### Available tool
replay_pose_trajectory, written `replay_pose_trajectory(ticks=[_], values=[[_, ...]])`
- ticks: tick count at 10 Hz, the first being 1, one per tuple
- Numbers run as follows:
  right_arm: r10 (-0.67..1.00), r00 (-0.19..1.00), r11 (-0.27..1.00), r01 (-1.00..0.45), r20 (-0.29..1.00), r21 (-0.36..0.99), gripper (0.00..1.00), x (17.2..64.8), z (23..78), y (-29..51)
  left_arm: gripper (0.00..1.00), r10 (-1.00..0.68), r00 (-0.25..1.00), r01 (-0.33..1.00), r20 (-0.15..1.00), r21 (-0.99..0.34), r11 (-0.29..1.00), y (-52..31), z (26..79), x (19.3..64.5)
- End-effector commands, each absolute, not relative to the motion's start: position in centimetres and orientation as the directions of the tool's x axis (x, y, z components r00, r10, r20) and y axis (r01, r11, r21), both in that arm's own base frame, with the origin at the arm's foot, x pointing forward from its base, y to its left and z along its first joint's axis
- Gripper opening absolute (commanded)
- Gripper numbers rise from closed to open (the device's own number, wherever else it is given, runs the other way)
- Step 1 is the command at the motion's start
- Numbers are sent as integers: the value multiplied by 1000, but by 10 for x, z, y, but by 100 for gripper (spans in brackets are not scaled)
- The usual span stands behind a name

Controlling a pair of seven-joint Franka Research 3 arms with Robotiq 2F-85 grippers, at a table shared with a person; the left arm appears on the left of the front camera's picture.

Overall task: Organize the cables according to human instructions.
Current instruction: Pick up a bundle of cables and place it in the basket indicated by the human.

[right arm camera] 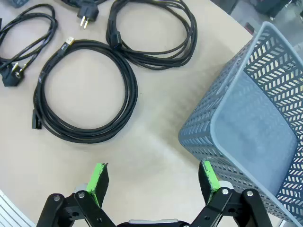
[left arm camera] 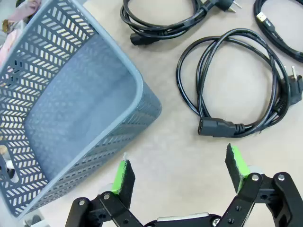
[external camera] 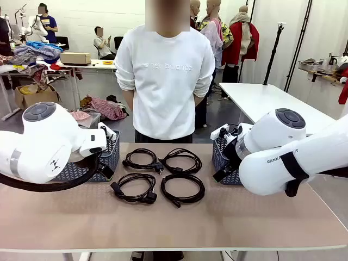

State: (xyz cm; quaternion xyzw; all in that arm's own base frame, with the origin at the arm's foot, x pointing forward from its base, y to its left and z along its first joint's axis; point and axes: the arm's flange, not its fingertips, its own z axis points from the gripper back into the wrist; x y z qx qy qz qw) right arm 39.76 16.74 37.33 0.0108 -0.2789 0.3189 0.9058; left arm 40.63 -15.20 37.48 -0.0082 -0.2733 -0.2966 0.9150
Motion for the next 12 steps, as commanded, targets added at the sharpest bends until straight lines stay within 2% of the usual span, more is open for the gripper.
replay_pose_trajectory(ticks=[1, 11, 12], values=[[572, 641, 796, -584, 512, -158, 100, 398, 373, 167, 100, -537, 673, 547, 509, 148, 824, -152, 376, 407], [572, 641, 796, -584, 512, -159, 100, 398, 373, 167, 100, -542, 671, 551, 505, 150, 821, -154, 375, 406], [580, 633, 780, -613, 513, -126, 100, 399, 379, 163, 100, -548, 661, 559, 512, 151, 815, -147, 383, 403]])
